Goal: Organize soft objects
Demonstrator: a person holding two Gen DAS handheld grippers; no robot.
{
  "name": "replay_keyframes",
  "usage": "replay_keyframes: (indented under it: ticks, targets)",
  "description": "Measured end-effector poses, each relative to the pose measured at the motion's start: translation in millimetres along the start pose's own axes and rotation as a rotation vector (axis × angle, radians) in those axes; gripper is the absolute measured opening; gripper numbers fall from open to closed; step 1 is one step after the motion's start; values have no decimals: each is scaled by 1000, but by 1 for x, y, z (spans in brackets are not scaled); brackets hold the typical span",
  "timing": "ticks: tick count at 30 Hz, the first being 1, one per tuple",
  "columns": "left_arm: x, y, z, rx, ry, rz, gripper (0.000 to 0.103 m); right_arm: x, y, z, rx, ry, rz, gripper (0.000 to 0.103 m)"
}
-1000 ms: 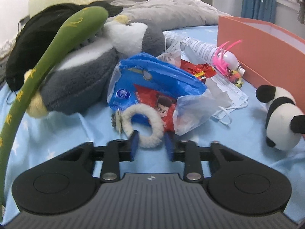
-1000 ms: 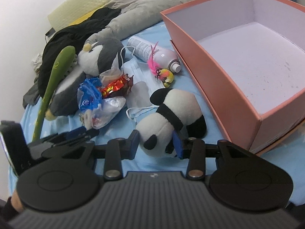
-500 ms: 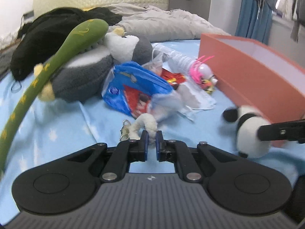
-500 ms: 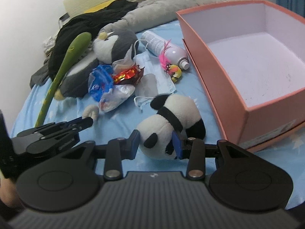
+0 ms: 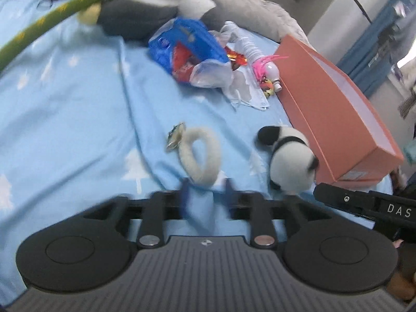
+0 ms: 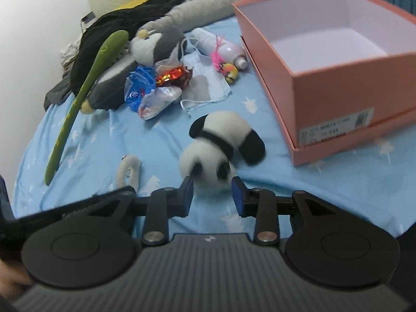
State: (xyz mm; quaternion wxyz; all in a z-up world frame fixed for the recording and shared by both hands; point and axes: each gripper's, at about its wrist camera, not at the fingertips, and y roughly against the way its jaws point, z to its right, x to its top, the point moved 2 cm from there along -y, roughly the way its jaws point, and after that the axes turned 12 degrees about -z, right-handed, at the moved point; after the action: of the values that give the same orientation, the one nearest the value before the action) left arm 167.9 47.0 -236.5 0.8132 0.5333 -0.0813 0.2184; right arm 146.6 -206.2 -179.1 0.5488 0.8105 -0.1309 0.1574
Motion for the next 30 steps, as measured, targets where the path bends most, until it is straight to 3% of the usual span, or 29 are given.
replay_keyframes:
  ticks: [3, 4, 12, 16, 22, 30]
  targets:
    - [3, 5, -4, -26, 41, 25, 54, 5, 1, 5, 30, -47, 10, 57]
    - [6, 6, -5, -39, 58, 31, 54, 6, 1, 6, 36, -56, 28, 59]
    - [24, -5, -17, -137, 261, 16, 54, 29, -17, 6, 69, -138, 61, 58]
    - [27, -18, -24, -127, 341, -6, 54, 34, -34, 10, 79, -177, 24, 59]
    - [35, -28, -15, -60, 291, -16, 55, 32, -51, 6, 156, -173, -45, 57]
    - [46, -38, 10, 94, 150, -38, 56, 29, -33, 11, 155, -101, -15, 54]
